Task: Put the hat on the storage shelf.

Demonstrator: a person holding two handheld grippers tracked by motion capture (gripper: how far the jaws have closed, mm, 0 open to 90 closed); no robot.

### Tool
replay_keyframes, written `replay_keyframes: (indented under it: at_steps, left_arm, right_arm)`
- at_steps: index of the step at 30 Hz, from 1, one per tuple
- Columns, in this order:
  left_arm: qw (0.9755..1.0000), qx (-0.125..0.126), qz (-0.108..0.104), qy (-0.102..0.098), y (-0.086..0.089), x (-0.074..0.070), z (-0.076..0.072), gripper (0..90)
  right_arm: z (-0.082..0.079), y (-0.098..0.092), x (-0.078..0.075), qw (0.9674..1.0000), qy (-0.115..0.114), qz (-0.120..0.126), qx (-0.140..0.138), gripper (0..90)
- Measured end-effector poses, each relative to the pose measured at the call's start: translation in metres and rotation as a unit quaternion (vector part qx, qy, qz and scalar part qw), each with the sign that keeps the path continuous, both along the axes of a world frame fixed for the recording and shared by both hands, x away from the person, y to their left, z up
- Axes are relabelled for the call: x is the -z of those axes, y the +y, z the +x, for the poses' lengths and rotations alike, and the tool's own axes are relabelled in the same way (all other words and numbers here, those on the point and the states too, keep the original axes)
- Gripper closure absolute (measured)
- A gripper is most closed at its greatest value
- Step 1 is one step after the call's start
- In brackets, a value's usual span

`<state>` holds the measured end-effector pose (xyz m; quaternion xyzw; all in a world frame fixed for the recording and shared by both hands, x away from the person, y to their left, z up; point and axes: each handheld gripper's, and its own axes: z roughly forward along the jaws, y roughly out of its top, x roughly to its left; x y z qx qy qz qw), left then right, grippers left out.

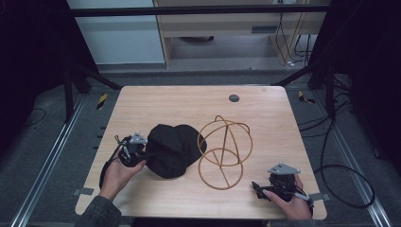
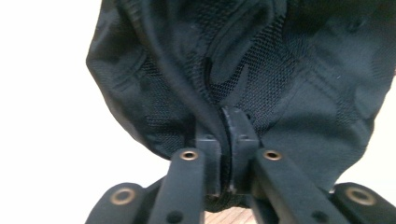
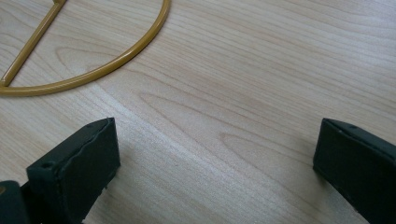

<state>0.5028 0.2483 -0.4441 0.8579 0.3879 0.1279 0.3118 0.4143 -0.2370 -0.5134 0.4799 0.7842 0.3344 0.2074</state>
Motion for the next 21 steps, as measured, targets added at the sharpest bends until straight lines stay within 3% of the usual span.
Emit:
replay_keyframes:
  at_steps: [6,9,17,18,19,20,21]
  left_arm:
    - [0.9997,0.001,-0.024,0.001,0.008,-0.017,0.001,87.5]
    - [0.9998,0.001,-0.02,-0.002,0.01,-0.025,-0.001,87.6]
    - [0.9994,0.003,-0.022,-0.026,0.018,-0.058,-0.015,87.7]
    - [0.9993,0.007,-0.015,-0.033,0.02,-0.07,-0.019,87.7]
    - [0.9993,0.007,-0.015,-0.033,0.02,-0.07,-0.019,87.7]
    - [0.999,0.008,-0.015,-0.042,0.02,-0.079,-0.021,87.7]
    - [0.999,0.008,-0.015,-0.042,0.02,-0.079,-0.021,87.7]
  right_arm:
    - [0.0,0.0,0.0,1.0,0.0,0.0,0.0,0.7]
    - [0.0,0.0,0.0,1.0,0.0,0.0,0.0,0.7]
    - [0.0,0.0,0.0,1.0,0.0,0.0,0.0,0.7]
    - [0.0,0.0,0.0,1.0,0.0,0.0,0.0,0.7]
    - [0.0,0.0,0.0,1.0,0.0,0.0,0.0,0.7]
    - [0.0,0.0,0.0,1.0,0.0,0.0,0.0,0.7]
    - [0.0,0.0,0.0,1.0,0.0,0.0,0.0,0.6]
